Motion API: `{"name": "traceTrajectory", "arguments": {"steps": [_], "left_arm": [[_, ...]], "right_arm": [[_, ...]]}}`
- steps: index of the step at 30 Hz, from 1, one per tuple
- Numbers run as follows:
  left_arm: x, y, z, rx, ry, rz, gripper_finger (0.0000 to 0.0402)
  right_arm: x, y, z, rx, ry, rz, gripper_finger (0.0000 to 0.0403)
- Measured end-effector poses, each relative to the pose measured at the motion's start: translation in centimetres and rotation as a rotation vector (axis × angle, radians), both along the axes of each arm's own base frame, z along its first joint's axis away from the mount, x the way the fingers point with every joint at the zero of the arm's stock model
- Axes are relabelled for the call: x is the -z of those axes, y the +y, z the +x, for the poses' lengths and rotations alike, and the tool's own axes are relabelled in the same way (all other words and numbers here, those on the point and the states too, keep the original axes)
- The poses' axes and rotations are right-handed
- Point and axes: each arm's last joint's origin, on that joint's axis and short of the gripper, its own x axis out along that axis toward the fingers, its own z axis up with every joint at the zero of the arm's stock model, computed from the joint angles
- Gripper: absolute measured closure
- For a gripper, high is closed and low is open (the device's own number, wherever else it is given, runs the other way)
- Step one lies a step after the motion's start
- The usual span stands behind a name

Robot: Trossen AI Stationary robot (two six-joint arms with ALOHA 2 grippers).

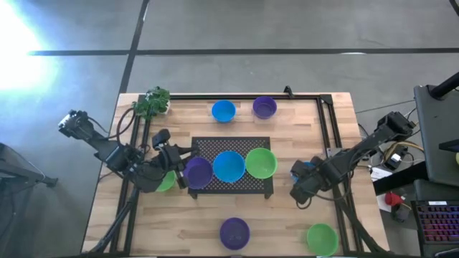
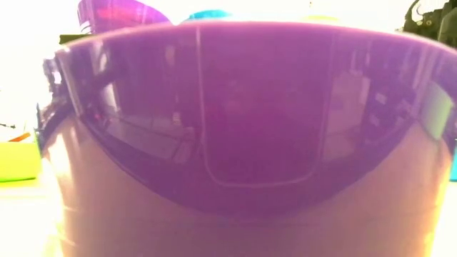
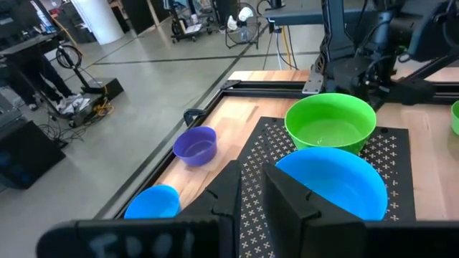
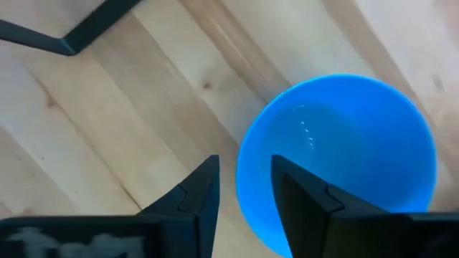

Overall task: Pick & Place Mini bowls
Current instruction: Stack the bottom blue bowl on the blue bowl on the shelf

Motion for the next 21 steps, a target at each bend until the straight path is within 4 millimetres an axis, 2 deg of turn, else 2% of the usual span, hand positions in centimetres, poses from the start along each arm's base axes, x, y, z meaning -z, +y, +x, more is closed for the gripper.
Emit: {"name": "traceTrajectory", "arguments": {"steps": [21], "left_arm": [[0.0, 0.0, 0.0, 0.003, -0.001, -0.005, 0.0351]], "right_arm": [[4.0, -0.7, -1.0, 0.028, -0.017, -0.016, 0.0275]]}}
